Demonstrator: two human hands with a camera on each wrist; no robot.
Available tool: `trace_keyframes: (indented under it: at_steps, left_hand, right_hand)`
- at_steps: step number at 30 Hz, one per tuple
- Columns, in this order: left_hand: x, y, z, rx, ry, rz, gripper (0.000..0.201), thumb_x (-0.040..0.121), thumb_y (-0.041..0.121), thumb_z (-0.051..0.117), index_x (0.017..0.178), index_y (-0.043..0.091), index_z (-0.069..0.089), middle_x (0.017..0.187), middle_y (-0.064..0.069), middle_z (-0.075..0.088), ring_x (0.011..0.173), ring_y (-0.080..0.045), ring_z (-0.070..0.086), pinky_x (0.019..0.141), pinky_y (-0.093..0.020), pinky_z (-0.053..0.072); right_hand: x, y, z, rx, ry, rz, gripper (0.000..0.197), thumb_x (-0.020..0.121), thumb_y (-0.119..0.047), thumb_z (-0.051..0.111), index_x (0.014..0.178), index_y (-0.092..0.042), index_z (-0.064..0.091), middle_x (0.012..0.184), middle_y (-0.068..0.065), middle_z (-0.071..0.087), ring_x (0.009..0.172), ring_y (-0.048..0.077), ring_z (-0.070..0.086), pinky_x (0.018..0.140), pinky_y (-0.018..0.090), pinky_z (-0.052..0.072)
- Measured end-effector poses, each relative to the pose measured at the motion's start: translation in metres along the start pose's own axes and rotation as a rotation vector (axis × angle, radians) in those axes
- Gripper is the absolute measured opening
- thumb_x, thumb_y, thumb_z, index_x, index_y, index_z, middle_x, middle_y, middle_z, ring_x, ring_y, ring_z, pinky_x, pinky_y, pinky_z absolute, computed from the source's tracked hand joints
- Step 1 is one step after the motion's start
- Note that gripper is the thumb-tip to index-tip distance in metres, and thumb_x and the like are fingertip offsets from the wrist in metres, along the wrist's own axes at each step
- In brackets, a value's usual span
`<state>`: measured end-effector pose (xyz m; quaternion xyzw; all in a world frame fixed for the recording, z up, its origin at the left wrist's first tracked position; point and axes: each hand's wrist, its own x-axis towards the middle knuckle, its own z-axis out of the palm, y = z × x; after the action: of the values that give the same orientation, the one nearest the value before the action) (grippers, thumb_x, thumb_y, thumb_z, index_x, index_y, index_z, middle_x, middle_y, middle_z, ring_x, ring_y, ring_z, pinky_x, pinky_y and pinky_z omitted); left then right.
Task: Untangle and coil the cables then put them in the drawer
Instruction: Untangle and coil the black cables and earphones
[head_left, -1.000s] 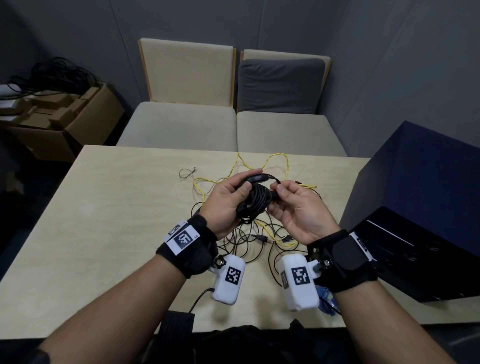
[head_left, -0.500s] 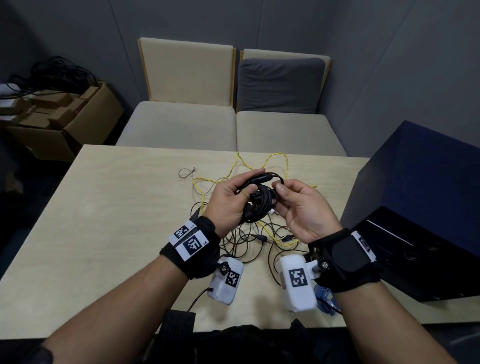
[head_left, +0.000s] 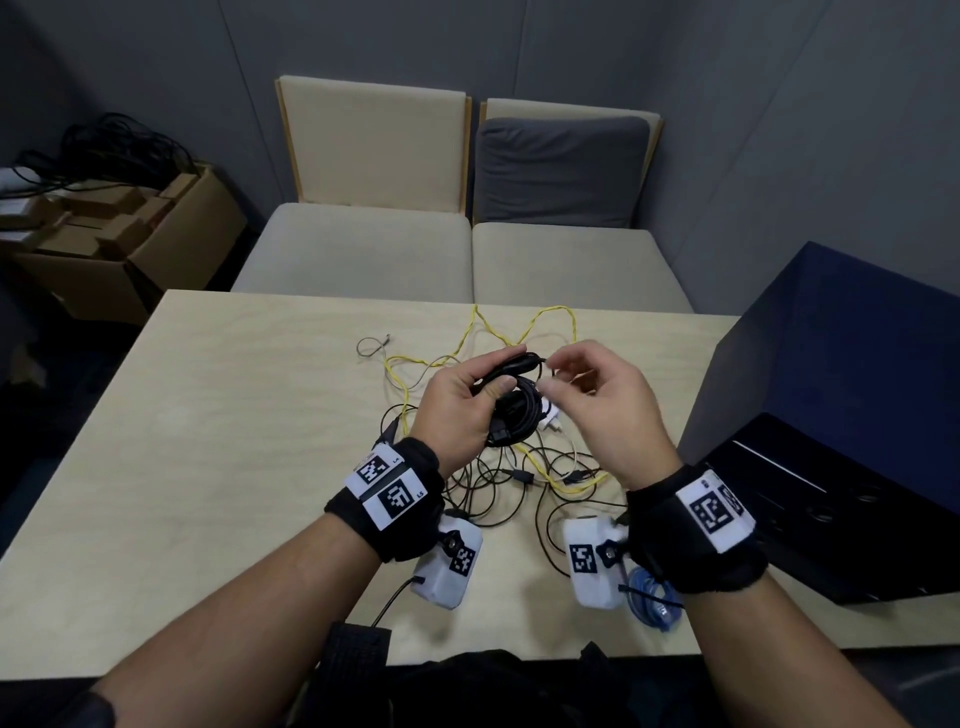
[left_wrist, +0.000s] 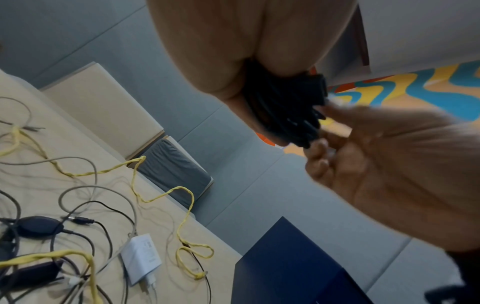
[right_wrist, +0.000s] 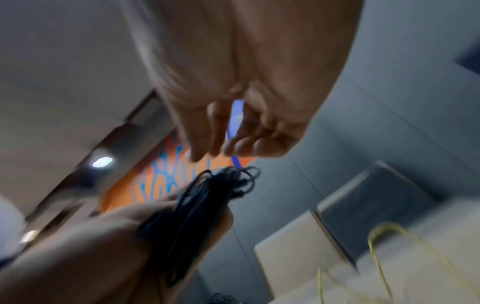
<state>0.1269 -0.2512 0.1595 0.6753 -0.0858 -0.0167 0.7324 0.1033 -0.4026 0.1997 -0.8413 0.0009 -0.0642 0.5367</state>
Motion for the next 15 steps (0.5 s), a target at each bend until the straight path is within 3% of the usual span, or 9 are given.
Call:
trace_keyframes:
  at_steps: [2,4,7,10,15]
  left_hand:
    - [0.001,0.000,0.002,-0.011,0.017,-0.026,0.035,0.091,-0.002,0.056,0.110,0.026,0.064,0.103,0.007,0.069,0.095,-0.001,0.065,0.086,-0.017,0.049]
    - [0.001,0.001,0.004,-0.031,0.027,-0.058,0.031,0.091,0.000,0.056,0.111,0.022,0.065,0.101,0.004,0.070,0.089,0.000,0.066,0.078,-0.016,0.051]
    - [0.002,0.000,0.003,0.009,0.033,-0.076,0.030,0.092,0.002,0.056,0.111,0.023,0.065,0.099,0.005,0.070,0.084,0.004,0.065,0.074,-0.014,0.050]
    - [0.002,-0.001,0.002,-0.004,0.033,-0.114,0.029,0.092,0.002,0.057,0.108,0.025,0.066,0.095,0.009,0.070,0.082,0.002,0.066,0.072,-0.017,0.051]
    - [0.000,0.000,0.000,-0.049,0.024,-0.180,0.031,0.090,-0.003,0.056,0.115,0.012,0.066,0.099,0.003,0.069,0.081,0.001,0.067,0.064,-0.017,0.053]
  right_hand:
    - [-0.004,-0.007,0.005,-0.184,-0.145,-0.188,0.021,0.077,-0.008,0.073,0.088,-0.025,0.067,0.085,-0.009,0.056,0.068,-0.003,0.050,0.067,0.008,0.038]
    - [-0.005,-0.006,0.010,-0.360,-0.247,-0.269,0.028,0.077,-0.007,0.071,0.100,-0.025,0.070,0.092,-0.008,0.051,0.073,-0.008,0.048,0.071,0.006,0.035]
    - [-0.003,-0.006,0.011,-0.510,-0.295,-0.274,0.034,0.081,-0.010,0.066,0.111,-0.026,0.066,0.101,-0.007,0.049,0.075,0.001,0.045,0.075,0.021,0.041]
    - [-0.002,-0.012,0.012,-0.602,-0.367,-0.288,0.038,0.081,-0.009,0.066,0.115,-0.024,0.063,0.109,-0.003,0.051,0.091,0.019,0.055,0.080,0.039,0.048]
    - [0.000,-0.017,0.012,-0.732,-0.461,-0.329,0.032,0.084,-0.014,0.061,0.113,-0.026,0.058,0.116,-0.008,0.047,0.096,0.025,0.057,0.075,0.041,0.049]
